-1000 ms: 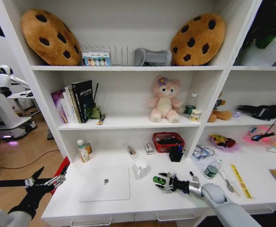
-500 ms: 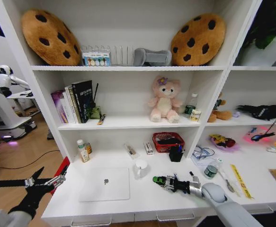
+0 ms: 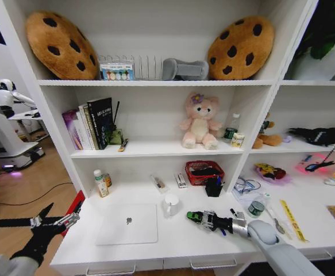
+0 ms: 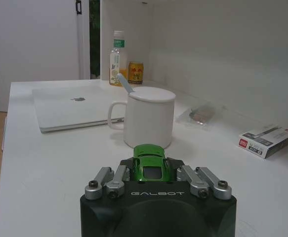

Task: Organize the objects on the table.

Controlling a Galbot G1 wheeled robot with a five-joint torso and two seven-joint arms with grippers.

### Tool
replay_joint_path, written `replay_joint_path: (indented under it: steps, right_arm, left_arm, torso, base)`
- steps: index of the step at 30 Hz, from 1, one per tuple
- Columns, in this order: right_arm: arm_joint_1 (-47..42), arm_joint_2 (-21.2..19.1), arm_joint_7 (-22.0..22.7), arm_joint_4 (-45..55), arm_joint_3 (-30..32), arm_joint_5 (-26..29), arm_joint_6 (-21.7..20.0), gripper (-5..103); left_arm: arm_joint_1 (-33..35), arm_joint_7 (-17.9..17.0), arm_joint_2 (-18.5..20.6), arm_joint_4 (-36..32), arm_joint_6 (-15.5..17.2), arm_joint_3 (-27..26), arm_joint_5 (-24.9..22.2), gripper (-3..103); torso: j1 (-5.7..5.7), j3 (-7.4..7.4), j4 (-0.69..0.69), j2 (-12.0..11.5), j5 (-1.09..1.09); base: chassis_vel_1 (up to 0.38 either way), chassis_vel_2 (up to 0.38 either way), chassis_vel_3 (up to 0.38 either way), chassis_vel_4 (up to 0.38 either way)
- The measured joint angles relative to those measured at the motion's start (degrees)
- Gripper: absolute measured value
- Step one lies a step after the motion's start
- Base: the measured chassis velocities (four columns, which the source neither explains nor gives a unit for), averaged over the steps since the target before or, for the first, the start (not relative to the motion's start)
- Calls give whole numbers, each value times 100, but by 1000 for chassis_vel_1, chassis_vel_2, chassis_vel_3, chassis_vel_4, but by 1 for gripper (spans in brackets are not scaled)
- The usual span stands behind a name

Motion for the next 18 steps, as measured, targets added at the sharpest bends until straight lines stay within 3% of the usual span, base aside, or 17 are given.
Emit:
replay_joint_path:
  steps: [7,11,16,18]
  right_arm:
    - [-1005,-590,-1,1275,1174,828,63,35]
    - [-1213,-1160,170,2200,2151,1680,-118,35]
    - [-852,-1563,465,2592,2355,2397,-428,35]
    - [-453,-1812,803,2688,2268,2876,-577,35]
  left_arm:
    - [1,0,0,1,0,0,0,100]
    - [0,0,0,0,1,0,-1,100]
    - [1,0,0,0,1,0,0,100]
    - [1,0,0,0,0,0,0,100]
  torso:
    - [-1,0,-1,0,-1]
    - [0,-1,-1,0,-2]
    - [0,0,1,0,-2]
    - [0,0,1,0,-3]
  base:
    - [0,0,0,0]
    - [0,0,0,0]
    - [0,0,0,0]
    - [0,0,0,0]
